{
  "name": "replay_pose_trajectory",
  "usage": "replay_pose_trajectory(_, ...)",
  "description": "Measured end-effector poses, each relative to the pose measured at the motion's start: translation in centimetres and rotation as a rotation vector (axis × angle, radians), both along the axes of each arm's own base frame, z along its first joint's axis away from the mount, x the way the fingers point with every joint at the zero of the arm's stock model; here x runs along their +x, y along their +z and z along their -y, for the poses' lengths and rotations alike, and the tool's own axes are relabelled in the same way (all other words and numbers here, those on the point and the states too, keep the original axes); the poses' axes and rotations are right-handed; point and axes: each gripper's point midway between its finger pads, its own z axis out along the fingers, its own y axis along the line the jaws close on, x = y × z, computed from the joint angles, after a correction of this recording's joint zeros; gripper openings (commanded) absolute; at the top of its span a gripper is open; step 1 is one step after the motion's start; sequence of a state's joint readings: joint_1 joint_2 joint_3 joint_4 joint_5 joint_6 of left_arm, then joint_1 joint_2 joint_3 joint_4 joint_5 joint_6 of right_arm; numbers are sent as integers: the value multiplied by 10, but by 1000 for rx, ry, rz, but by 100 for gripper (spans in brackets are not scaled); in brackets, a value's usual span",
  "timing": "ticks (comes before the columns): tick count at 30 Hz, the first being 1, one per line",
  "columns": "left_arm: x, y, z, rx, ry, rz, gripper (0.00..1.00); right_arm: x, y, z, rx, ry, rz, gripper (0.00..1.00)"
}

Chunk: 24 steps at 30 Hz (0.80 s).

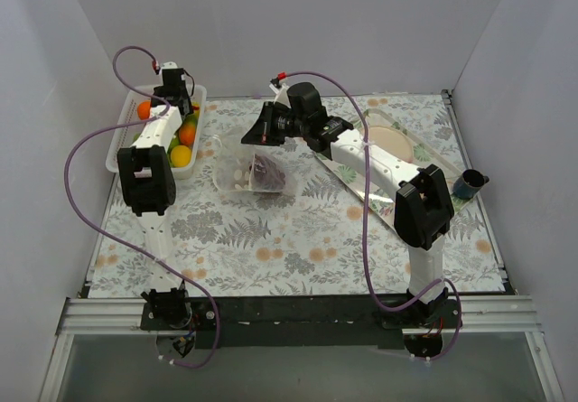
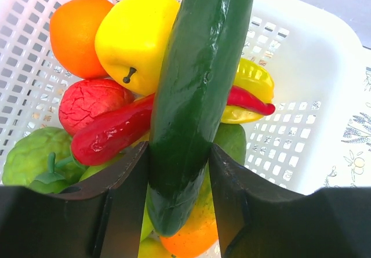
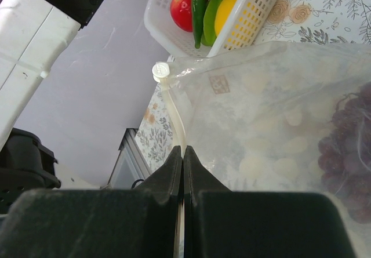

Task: Place the food in the zip-top bag and seal the zipper
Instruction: Pick up the fake vegetable from the bin.

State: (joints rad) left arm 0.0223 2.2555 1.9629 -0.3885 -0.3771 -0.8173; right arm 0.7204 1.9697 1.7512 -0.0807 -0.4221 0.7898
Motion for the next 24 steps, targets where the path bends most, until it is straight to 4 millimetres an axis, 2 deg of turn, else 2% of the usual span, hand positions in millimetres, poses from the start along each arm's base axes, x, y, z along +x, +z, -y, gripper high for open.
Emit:
replay_pose_trajectory(8, -12, -8, 3, -29, 11, -17, 15, 1, -1, 0, -7, 0, 10, 1)
replay_pose_trajectory(12, -24, -1, 8, -59, 7, -23, 13, 2, -3, 1, -16, -6, 14, 1)
replay_pose_trajectory(14, -31, 10, 10, -78, 9, -14, 12, 2, -4, 1, -19, -9, 19, 1)
replay_pose_trajectory(19, -42, 56, 17, -128, 12, 62, 10, 3, -8, 0, -30, -9, 27, 1)
replay_pose_trajectory(24, -65, 97, 29, -217, 6, 124, 9, 7, -23, -1, -71, -9, 30, 1)
